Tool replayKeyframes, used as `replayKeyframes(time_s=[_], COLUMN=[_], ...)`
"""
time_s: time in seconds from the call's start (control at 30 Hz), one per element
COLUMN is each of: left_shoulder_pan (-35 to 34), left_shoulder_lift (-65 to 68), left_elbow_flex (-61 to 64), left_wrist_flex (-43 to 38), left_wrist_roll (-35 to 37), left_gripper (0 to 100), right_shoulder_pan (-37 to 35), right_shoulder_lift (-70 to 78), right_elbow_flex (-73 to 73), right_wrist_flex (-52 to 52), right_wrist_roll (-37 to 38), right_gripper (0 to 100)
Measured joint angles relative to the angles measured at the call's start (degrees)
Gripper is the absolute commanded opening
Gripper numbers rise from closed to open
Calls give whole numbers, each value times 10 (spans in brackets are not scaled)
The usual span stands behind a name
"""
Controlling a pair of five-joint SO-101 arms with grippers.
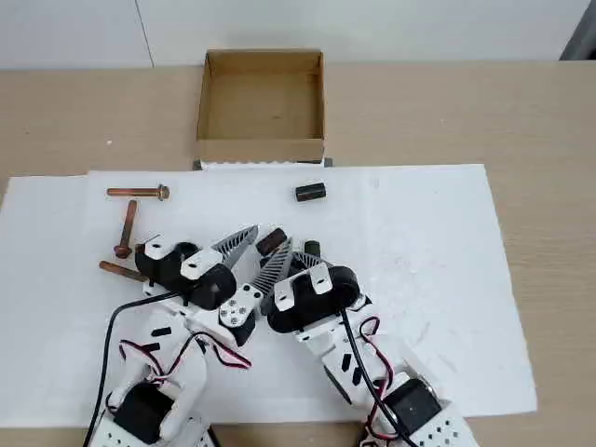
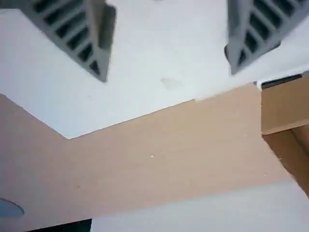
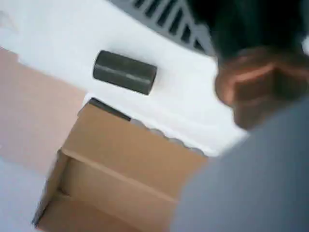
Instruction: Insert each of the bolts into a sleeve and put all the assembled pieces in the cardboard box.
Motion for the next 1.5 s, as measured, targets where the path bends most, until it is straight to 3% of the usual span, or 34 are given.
replayKeyframes(time_s=[0.13, 0.4, 0.63, 0.83, 1.1, 1.3, 1.5], left_shoulder_pan=[-32, -158, -246, -252, -255, -255, -255], left_shoulder_lift=[0, 1, 1, 1, 1, 1, 1], left_elbow_flex=[0, 68, 91, 91, 91, 91, 91], left_wrist_flex=[0, 1, 13, 115, 150, 150, 150], left_wrist_roll=[0, -3, -65, -79, -79, -79, -79], left_gripper=[8, 6, 6, 6, 6, 6, 6], right_shoulder_pan=[25, 174, 246, 248, 248, 251, 252], right_shoulder_lift=[0, -1, -1, -1, 21, 172, 423], right_elbow_flex=[0, 0, 0, -44, -117, -241, -430], right_wrist_flex=[4, 49, 51, 158, 221, 221, 210], right_wrist_roll=[0, -69, -76, -116, -138, -139, -139], right_gripper=[4, 4, 3, 3, 3, 3, 3])
